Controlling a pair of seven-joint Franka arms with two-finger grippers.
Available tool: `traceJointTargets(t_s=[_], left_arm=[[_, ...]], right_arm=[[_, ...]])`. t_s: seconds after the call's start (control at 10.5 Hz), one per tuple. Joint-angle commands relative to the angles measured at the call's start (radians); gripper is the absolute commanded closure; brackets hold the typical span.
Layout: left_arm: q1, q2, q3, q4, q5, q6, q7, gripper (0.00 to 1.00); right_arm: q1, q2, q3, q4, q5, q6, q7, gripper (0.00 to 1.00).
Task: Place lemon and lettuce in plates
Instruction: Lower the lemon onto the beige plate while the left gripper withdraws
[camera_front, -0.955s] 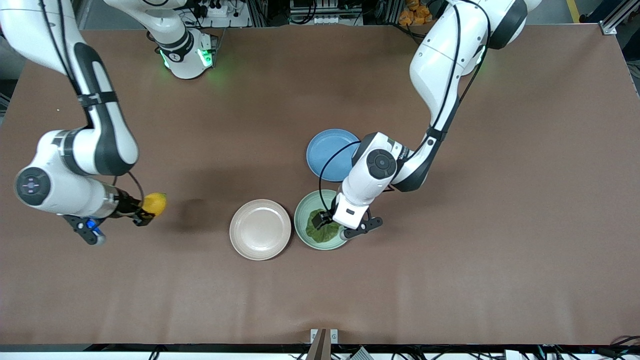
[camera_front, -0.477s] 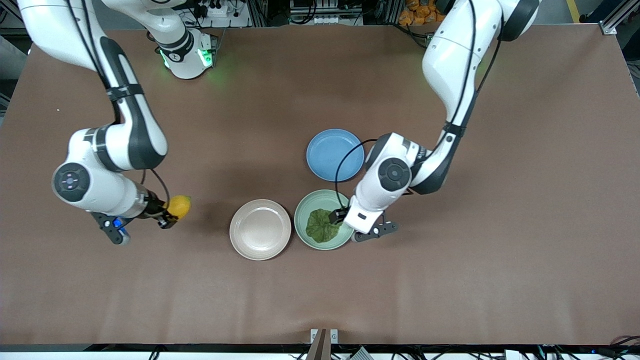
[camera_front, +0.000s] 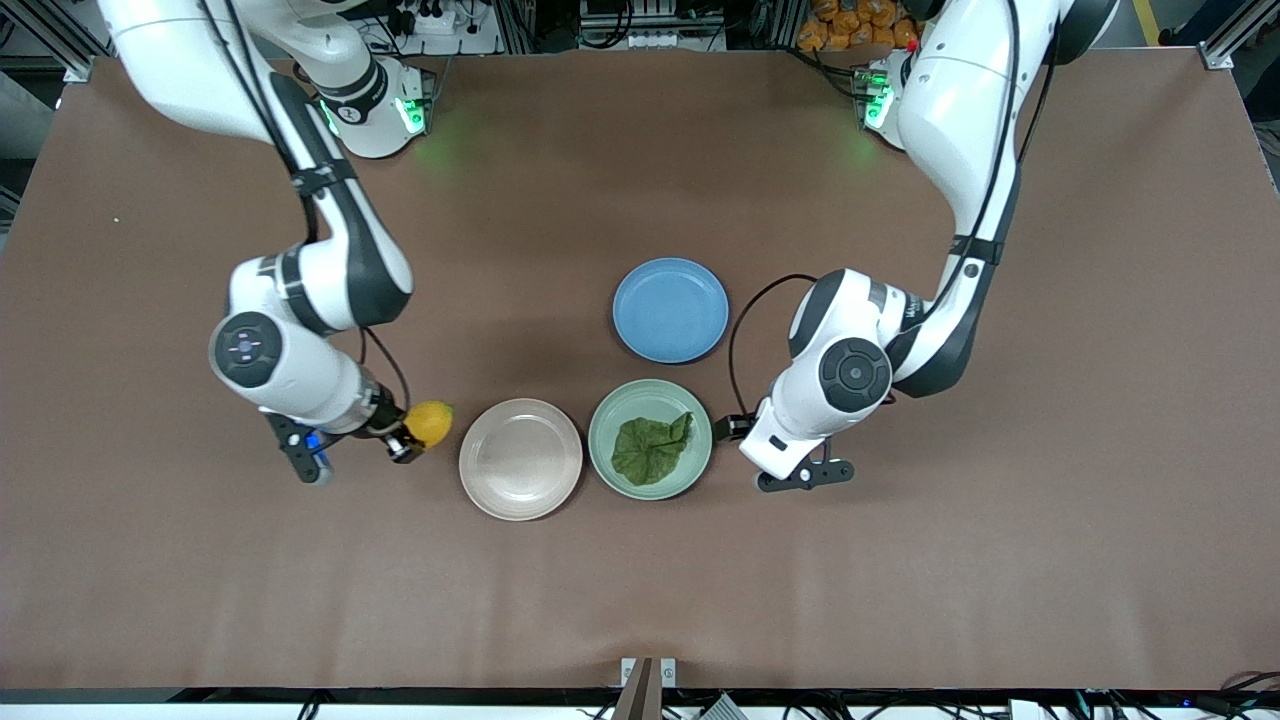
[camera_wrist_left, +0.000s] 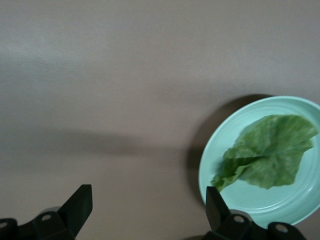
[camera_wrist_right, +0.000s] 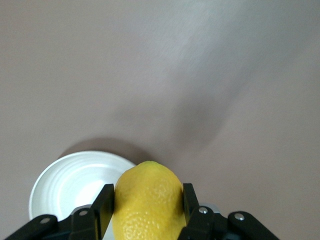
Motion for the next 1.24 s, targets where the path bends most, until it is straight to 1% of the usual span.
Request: traceJointTargets(t_s=[0.0, 0.1, 0.19, 0.48, 0.57, 0.67, 0.76, 1.05, 1.15], left_arm=[[0.029, -0.034, 0.003, -0.027, 0.059, -0.066, 0.042, 0.00], [0.056, -0.050, 0.003, -0.030, 0.066, -0.098, 0.101, 0.00], [0.091, -0.069, 0.002, -0.041, 0.066, -0.120, 0.149, 0.00], [0.171, -0.074, 0.005, -0.055, 0.071, -0.149, 0.266, 0.00], [0.196, -0.075, 0.003, -0.056, 0.101, -0.151, 0.284, 0.00], [0.213, -0.075, 0.003, -0.056, 0.111, -0.155, 0.289, 0.00], [0.220, -0.080, 0.003, -0.056, 0.109, -0.163, 0.313, 0.00], [0.250, -0.087, 0.003, -0.061, 0.111, -0.171, 0.321, 0.00], [0.259, -0.086, 0.003, -0.062, 0.111, -0.171, 0.355, 0.00]], right_arm=[[0.090, 0.102, -0.007, 0.112, 0.000, 0.008, 0.138, 1.00], [0.124, 0.133, -0.012, 0.135, -0.005, 0.019, 0.174, 1.00], [0.130, 0.152, -0.012, 0.144, -0.005, 0.048, 0.197, 1.00], [0.133, 0.186, -0.012, 0.144, -0.009, 0.131, 0.197, 1.00], [0.130, 0.189, -0.012, 0.144, -0.031, 0.132, 0.197, 0.91], [0.130, 0.189, -0.012, 0.144, -0.043, 0.132, 0.199, 0.22], [0.130, 0.187, -0.012, 0.143, -0.045, 0.132, 0.200, 0.00], [0.121, 0.177, -0.015, 0.141, -0.048, 0.122, 0.189, 0.00], [0.101, 0.167, -0.015, 0.131, -0.089, 0.115, 0.145, 0.00]])
